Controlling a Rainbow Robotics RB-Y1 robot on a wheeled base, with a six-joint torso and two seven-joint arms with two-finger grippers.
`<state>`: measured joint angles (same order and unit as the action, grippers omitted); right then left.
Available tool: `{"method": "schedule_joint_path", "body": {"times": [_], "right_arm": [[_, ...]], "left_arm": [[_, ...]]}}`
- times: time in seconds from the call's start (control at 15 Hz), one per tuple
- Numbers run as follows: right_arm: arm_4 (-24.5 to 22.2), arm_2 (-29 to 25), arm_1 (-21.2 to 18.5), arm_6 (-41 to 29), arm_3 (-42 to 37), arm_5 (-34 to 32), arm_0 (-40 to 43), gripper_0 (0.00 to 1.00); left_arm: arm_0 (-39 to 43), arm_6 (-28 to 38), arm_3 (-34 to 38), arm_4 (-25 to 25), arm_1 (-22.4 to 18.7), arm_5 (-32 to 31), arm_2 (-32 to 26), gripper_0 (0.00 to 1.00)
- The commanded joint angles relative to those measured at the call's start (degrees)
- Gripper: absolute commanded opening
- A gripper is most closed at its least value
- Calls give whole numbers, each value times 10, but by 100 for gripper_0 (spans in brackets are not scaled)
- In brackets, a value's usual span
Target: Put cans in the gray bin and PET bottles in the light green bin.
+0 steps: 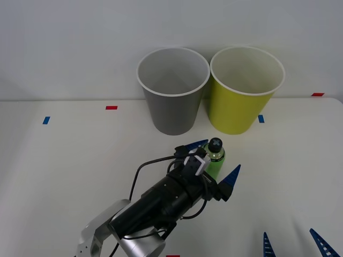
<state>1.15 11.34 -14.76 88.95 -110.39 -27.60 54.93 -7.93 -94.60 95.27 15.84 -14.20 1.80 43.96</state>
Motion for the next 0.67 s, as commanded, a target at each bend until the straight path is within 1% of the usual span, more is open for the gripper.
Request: {"method": "schedule_joint_path", "body": {"times": [0.07,0.13,0.2,0.27,0.33,0.67], "right_arm": [[0,0,0,0,0,0,0,100],[0,0,0,0,0,0,0,100],[0,0,0,0,0,0,0,100],[0,0,0,0,0,0,0,100],[0,0,0,0,0,0,0,100],[0,0,0,0,0,0,0,100]], "left_arm": [[-3,0,-3,0,1,0,0,100],[-3,0,-3,0,1,0,-1,75],[-3,0,-3,-1,1,0,-2,37],[-3,-1,-3,-1,1,0,-3,11],[-3,-1,-3,-1,1,0,-4,8],[-2,0,-3,-2,0,0,-5,6]]}}
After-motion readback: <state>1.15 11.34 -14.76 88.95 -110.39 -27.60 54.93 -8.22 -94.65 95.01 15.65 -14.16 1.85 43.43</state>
